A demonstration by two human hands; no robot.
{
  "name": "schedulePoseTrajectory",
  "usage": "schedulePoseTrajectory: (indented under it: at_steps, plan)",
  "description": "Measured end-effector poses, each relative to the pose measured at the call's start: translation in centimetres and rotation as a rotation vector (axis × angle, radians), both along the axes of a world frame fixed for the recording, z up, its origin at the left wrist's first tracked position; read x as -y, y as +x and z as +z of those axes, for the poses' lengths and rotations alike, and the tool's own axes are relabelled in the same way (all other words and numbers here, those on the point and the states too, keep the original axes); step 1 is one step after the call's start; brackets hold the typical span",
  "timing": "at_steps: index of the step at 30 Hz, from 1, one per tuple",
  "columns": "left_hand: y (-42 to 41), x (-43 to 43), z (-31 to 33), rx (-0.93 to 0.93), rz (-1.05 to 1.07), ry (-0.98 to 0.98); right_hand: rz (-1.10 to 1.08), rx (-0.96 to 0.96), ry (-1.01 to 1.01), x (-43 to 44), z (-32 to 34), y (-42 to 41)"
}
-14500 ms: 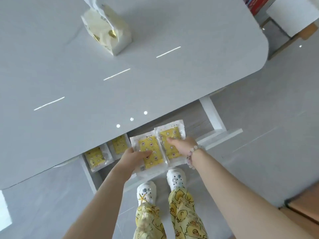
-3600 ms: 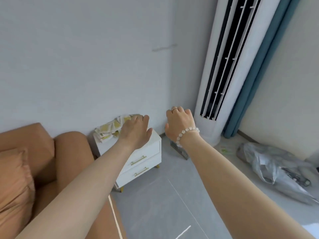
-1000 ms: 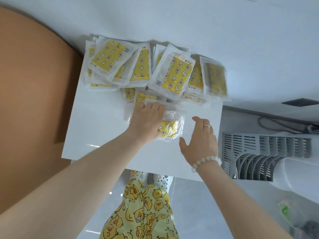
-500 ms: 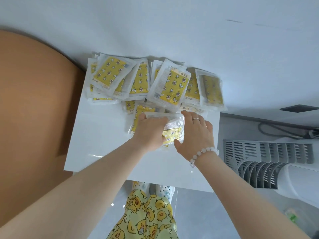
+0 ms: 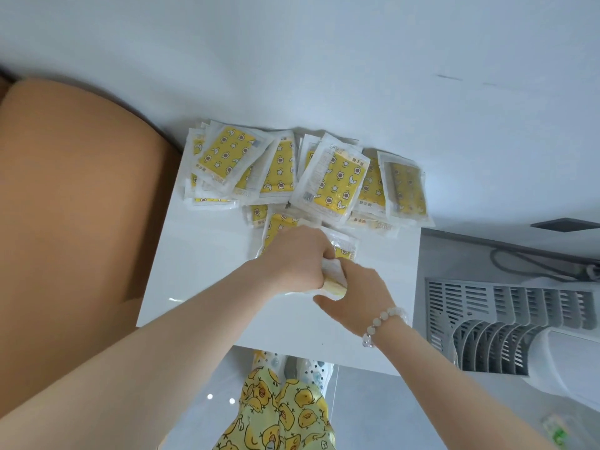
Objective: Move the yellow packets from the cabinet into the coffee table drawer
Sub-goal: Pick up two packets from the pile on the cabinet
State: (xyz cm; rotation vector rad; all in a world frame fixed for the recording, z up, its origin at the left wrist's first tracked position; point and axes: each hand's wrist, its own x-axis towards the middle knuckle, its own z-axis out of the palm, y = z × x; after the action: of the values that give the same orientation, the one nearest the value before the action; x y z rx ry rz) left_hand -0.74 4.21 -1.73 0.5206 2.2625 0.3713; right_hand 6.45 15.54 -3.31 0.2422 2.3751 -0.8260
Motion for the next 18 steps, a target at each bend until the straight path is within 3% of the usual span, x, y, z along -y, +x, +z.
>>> schedulePoseTrajectory:
  at_steps: [3,8,13,18]
  plan:
    - [0.2,-0.2,0.6,0.046,-0.118,-0.043,-0.256,0.053,-0.231,0.8,0.4,1.5]
    - [0.7,-0.5,0.2,0.072,-0.213,-0.074,-0.275,0.119,-0.241,0.9,-0.5,2.6]
    - [0.3,0.4,-0.6,0.099,0.082,0.022,-0.264,0.112,-0.249,0.4,-0.8,1.6]
    - [-0.3,0.6,-1.0,0.043,0.252,0.259,-0.323,0.075,-0.247,0.0,-1.2,0.4]
